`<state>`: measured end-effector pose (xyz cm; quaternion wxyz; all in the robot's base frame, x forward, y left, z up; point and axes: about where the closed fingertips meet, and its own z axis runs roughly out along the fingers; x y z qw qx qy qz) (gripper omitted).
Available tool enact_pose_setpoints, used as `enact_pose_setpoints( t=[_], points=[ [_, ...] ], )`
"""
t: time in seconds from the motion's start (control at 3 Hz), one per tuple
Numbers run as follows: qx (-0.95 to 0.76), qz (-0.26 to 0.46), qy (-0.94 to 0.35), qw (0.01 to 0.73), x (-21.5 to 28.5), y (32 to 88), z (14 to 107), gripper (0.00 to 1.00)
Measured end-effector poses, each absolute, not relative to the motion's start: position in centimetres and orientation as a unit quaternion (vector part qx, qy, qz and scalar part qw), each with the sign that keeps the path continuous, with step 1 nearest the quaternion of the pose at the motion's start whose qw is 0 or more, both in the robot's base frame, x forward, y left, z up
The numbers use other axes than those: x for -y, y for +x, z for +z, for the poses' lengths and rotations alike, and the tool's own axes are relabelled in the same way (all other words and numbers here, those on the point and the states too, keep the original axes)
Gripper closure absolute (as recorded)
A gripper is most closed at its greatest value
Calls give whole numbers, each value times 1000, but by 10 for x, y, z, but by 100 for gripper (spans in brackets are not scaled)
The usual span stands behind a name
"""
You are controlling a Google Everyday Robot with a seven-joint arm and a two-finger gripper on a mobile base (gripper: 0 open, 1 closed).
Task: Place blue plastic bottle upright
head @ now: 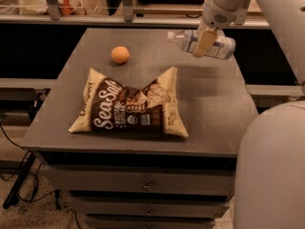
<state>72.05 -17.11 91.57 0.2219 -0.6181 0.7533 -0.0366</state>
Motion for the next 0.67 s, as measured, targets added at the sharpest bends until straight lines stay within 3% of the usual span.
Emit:
enact_pose_setpoints(
  t=[0.67],
  points=[
    [-739,103,-572,341,140,709,953,100]
  ],
)
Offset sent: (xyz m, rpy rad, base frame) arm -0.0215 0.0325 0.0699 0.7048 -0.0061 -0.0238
